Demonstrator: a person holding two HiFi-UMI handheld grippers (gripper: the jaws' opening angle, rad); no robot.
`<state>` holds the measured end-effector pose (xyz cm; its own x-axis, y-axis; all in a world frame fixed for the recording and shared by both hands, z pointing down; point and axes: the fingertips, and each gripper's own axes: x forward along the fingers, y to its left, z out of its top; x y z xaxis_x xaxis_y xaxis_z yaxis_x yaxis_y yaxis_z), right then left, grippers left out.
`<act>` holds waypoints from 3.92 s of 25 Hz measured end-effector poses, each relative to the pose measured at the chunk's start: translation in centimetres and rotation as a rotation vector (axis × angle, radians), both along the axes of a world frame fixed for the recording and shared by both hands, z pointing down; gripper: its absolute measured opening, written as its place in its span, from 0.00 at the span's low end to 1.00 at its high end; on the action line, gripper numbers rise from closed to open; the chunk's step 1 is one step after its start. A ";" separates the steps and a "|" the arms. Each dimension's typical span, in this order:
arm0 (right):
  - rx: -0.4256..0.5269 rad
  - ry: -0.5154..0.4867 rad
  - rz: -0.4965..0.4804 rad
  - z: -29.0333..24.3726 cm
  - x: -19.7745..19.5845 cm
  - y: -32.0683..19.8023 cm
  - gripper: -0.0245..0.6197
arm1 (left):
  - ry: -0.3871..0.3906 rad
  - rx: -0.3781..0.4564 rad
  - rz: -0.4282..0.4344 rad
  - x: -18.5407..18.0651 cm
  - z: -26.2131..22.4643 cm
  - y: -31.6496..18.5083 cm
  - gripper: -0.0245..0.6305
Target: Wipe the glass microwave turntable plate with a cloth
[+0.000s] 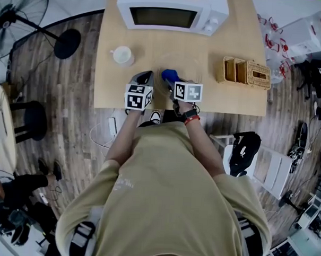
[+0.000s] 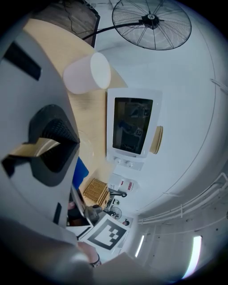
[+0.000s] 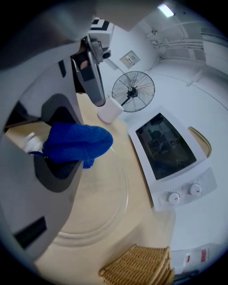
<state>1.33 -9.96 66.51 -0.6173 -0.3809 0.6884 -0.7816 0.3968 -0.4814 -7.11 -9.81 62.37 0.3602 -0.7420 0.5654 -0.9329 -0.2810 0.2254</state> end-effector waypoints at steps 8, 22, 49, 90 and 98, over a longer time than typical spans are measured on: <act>-0.006 -0.007 -0.145 -0.2 -5.5 1.8 0.27 | 0.004 0.003 -0.085 -3.8 -0.2 1.0 0.07; -0.011 0.079 -0.238 1.5 -6.4 3.1 0.27 | 0.006 -0.023 -0.081 -4.7 0.7 1.6 0.07; -0.006 0.101 -0.178 1.5 -2.8 3.0 0.27 | 0.031 -0.040 0.027 -0.4 0.8 0.8 0.07; 0.001 0.120 0.107 1.4 9.1 1.6 0.27 | 0.042 -0.080 0.248 8.5 1.8 0.3 0.07; 0.007 0.129 0.169 1.4 11.4 1.2 0.27 | 0.037 -0.093 0.266 9.0 2.0 0.4 0.07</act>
<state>12.68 -8.80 67.95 -0.4512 -0.4768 0.7544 -0.8923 0.2577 -0.3708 1.87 -9.43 64.41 0.5569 -0.5646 0.6091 -0.8199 -0.4911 0.2944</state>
